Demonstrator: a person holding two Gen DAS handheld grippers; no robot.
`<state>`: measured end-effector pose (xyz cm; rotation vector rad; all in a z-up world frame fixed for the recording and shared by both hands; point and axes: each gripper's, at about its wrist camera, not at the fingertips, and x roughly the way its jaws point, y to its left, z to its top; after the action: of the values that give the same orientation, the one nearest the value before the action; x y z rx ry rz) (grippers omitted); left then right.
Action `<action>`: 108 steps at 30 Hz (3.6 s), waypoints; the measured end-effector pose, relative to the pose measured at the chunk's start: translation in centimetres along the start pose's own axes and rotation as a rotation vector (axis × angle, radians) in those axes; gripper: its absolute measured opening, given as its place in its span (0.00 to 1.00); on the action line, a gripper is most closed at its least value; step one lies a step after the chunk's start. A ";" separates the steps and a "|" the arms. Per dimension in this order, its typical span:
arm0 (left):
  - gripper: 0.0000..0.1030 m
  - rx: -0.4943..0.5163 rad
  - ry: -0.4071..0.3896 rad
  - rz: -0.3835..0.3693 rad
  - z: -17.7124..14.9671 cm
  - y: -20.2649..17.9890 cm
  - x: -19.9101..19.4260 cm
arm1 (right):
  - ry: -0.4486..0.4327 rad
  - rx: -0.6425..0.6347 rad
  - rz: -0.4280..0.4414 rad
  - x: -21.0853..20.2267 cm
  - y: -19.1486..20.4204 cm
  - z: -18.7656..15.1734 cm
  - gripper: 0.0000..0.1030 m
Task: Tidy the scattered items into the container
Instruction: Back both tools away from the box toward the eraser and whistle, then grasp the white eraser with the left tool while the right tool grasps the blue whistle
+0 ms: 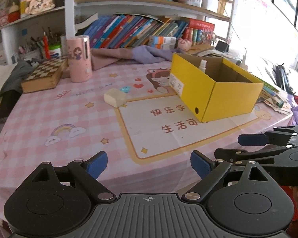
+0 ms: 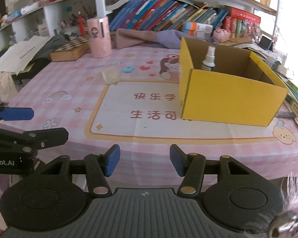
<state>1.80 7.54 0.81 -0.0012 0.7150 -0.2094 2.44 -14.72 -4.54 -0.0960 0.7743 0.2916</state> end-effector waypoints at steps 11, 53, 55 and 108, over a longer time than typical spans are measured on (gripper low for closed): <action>0.90 -0.030 -0.028 0.042 0.2 1.7 -0.9 | -0.016 -0.065 0.043 0.4 2.3 1.0 0.54; 0.90 -0.103 0.059 0.104 7.1 6.0 11.1 | 0.001 -0.112 0.113 13.9 -0.1 12.8 0.51; 0.90 -0.095 0.050 0.100 7.9 5.8 11.9 | -0.009 -0.099 0.110 14.7 -0.4 13.9 0.51; 0.39 -0.232 0.087 0.148 10.1 10.6 21.1 | 0.188 -0.075 0.156 29.8 1.2 20.7 0.42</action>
<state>25.90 13.13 -6.04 -0.1609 0.8199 0.0161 36.26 -2.89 -10.67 -0.1349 0.9595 0.4644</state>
